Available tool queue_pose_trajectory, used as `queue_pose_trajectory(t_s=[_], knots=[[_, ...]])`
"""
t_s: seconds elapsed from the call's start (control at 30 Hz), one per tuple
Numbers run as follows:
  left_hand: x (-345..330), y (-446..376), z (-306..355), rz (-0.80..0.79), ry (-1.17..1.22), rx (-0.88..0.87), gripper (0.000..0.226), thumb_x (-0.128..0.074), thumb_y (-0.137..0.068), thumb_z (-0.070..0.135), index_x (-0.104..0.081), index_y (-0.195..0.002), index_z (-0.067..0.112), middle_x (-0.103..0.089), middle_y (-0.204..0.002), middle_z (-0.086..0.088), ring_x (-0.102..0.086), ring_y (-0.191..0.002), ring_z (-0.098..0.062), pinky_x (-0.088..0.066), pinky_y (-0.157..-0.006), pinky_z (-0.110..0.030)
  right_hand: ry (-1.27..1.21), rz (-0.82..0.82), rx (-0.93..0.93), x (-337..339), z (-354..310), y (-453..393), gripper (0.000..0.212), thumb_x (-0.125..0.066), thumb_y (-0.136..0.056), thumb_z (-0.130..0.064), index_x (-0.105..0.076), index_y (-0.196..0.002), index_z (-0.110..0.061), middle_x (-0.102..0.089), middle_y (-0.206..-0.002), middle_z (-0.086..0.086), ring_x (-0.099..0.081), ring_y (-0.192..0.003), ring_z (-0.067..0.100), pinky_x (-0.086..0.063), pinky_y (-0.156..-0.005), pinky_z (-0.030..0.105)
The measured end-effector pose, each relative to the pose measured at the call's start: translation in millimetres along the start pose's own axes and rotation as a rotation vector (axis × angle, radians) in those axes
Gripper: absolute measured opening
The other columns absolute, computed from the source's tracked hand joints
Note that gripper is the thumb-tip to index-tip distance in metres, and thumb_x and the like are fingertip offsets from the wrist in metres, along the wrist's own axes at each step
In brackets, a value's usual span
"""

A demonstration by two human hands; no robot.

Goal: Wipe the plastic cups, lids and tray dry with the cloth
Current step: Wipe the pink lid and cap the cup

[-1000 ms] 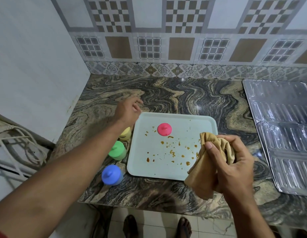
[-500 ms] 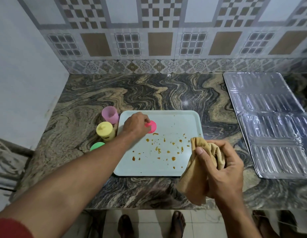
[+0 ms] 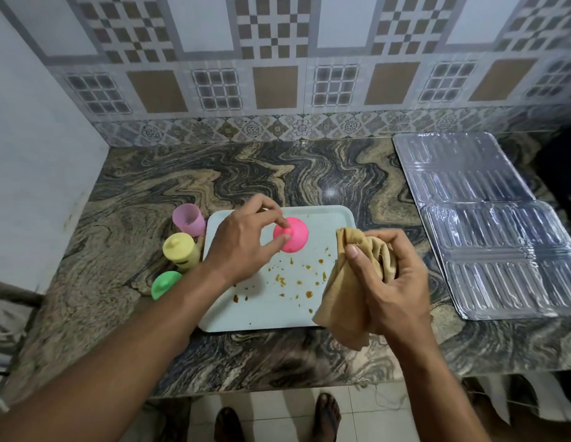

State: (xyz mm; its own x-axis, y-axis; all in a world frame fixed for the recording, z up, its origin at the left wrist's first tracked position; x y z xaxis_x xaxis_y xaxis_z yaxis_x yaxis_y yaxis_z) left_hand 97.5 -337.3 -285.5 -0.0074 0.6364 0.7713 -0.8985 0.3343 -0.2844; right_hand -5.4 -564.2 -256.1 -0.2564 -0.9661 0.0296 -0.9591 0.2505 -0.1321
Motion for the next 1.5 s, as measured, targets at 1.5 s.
queue_pose_trajectory(t_s=[1.5], knots=[[39.2, 60.3, 103.1, -0.156, 0.964, 0.202, 0.017, -0.066, -0.091, 0.014, -0.072, -0.096, -0.001, -0.068, -0.079, 0.000, -0.056, -0.073, -0.007, -0.046, -0.069, -0.021, -0.075, -0.258, 0.202, -11.7, -43.0, 6.5, 0.022, -0.068, -0.097, 0.000, -0.058, -0.108, -0.015, -0.076, -0.088, 0.003, -0.071, -0.082, 0.003, -0.056, -0.076, 0.019]])
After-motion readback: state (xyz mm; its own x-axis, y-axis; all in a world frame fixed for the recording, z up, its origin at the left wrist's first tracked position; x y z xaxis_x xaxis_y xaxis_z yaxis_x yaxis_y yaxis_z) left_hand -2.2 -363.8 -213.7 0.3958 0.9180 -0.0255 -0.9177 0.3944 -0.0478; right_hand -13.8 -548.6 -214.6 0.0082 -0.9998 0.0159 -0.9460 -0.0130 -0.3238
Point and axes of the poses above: each hand's wrist, its own y-axis away from the middle knuckle, its own x-axis out of the back of the hand, z = x × y, the point moved 3 cm from there along -y, towards the middle knuckle
